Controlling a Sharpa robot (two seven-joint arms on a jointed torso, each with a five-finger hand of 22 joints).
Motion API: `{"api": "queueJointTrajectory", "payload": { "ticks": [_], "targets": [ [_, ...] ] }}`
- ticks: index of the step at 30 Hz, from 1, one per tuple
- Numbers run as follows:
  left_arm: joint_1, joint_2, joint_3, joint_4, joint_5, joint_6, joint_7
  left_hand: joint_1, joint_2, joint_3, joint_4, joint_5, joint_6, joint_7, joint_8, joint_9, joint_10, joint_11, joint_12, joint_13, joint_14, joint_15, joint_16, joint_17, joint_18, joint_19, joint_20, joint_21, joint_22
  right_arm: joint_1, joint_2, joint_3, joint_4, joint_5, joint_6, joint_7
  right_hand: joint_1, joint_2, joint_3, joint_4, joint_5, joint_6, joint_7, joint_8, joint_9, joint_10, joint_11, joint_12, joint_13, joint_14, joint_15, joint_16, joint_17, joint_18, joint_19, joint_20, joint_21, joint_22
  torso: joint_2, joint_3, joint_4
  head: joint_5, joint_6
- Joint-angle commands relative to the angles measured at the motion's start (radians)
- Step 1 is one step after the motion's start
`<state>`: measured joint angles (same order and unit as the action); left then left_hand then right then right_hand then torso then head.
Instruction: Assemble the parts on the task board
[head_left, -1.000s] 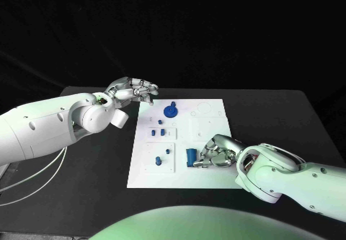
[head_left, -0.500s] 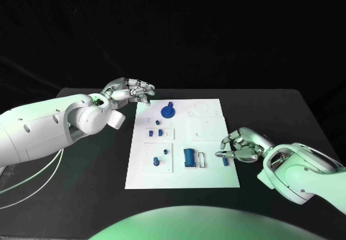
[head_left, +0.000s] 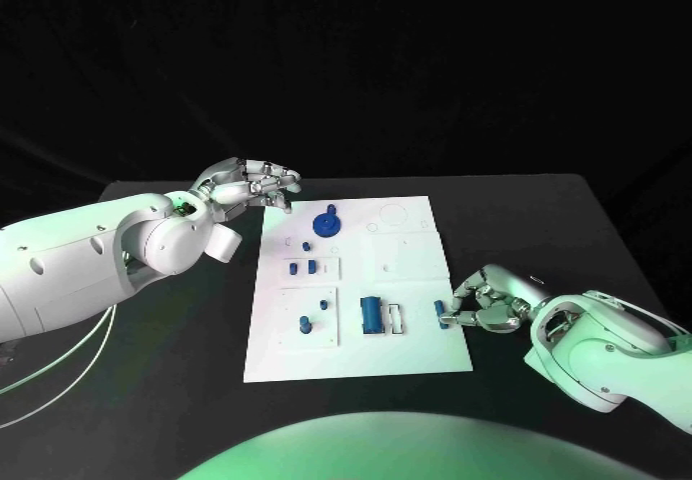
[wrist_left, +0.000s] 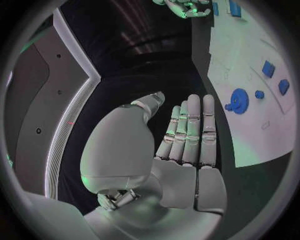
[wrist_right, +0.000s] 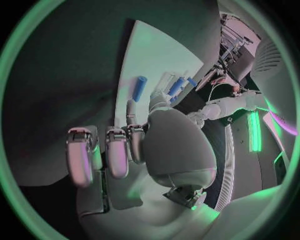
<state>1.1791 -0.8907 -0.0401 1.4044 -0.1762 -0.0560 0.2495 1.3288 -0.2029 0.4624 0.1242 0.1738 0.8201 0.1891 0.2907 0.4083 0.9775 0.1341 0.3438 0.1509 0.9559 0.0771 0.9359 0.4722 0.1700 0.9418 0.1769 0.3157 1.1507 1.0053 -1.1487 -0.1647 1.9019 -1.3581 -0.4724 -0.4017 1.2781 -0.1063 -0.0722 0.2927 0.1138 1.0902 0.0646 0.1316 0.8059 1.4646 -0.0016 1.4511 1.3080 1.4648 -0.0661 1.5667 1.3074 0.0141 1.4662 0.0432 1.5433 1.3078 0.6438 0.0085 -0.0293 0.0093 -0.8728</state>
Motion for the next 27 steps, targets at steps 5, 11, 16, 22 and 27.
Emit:
{"api": "queueJointTrajectory", "payload": {
  "ticks": [5,11,16,22,27],
  "targets": [
    [0.0,-0.001,0.0,0.003,0.006,0.02,0.011,-0.003,0.005,0.002,-0.003,-0.002,-0.004,0.0,0.006,-0.001,-0.008,0.002,0.005,0.001,-0.007,-0.002,-0.006,0.001,0.009,0.0,0.004,-0.003,-0.001,-0.016,0.027,0.0,-0.019,-0.064,0.027,-0.078,-0.018,0.0,0.012,-0.001,-0.006,0.017,-0.002,0.01,-0.002,0.056,-0.007,0.007,0.203,0.106,0.0,0.004,0.263,-0.009,0.096,0.003,0.006,0.257,0.003,-0.0001,0.002,0.003,0.0],
    [0.0,-0.003,0.0,0.005,0.006,0.02,0.01,-0.003,0.005,0.002,-0.003,-0.002,-0.004,0.0,0.006,-0.001,-0.008,0.002,0.005,0.001,-0.007,-0.002,-0.006,0.001,0.009,0.0,0.004,-0.003,-0.001,-0.022,0.044,-0.001,-0.039,-0.075,0.027,-0.093,-0.016,0.003,0.018,-0.002,-0.005,0.022,-0.004,0.011,-0.003,0.056,-0.008,0.008,0.204,0.106,-0.001,0.004,0.263,-0.01,0.096,0.002,0.007,0.257,0.002,0.0005,0.0019,0.004,0.0],
    [0.0,-0.004,0.0,0.006,0.006,0.02,0.009,-0.004,0.005,0.002,-0.003,-0.001,-0.005,0.001,0.007,-0.001,-0.009,0.002,0.005,0.001,-0.008,-0.002,-0.006,0.001,0.009,0.0,0.004,-0.004,-0.001,-0.024,0.064,-0.001,-0.049,-0.084,0.029,-0.097,-0.005,0.006,0.027,-0.005,-0.004,0.025,-0.006,0.011,-0.005,0.057,-0.011,0.009,0.205,0.106,-0.003,0.004,0.263,-0.009,0.096,0.0,0.006,0.257,0.002,0.0012,0.001,0.008,0.0],
    [0.001,-0.004,0.0,0.007,0.006,0.021,0.006,-0.004,0.005,0.002,-0.003,-0.001,-0.005,0.001,0.007,-0.001,-0.009,0.002,0.005,0.001,-0.008,-0.002,-0.006,0.001,0.009,0.0,0.004,-0.004,-0.001,-0.025,0.084,0.0,-0.062,-0.114,0.048,-0.108,0.057,-0.001,0.052,-0.016,0.014,0.028,-0.01,0.007,-0.016,0.059,-0.014,0.012,0.206,0.106,-0.008,0.004,0.263,-0.01,0.098,-0.005,0.01,0.258,0.002,0.0003,0.0015,0.009,0.0],
    [0.001,-0.005,0.0,0.008,0.006,0.02,0.005,-0.005,0.006,0.002,-0.002,0.0,-0.005,0.001,0.007,-0.002,-0.009,0.002,0.005,0.001,-0.008,-0.002,-0.006,0.001,0.009,0.0,0.004,-0.004,-0.001,-0.026,0.094,-0.001,-0.07,-0.147,0.075,-0.123,0.095,-0.015,0.064,-0.022,0.029,0.028,-0.01,0.001,-0.026,0.059,-0.015,0.014,0.207,0.106,-0.008,0.004,0.263,-0.011,0.098,-0.006,0.012,0.258,0.002,0.0,0.001,0.009,0.0]
  ]
}}
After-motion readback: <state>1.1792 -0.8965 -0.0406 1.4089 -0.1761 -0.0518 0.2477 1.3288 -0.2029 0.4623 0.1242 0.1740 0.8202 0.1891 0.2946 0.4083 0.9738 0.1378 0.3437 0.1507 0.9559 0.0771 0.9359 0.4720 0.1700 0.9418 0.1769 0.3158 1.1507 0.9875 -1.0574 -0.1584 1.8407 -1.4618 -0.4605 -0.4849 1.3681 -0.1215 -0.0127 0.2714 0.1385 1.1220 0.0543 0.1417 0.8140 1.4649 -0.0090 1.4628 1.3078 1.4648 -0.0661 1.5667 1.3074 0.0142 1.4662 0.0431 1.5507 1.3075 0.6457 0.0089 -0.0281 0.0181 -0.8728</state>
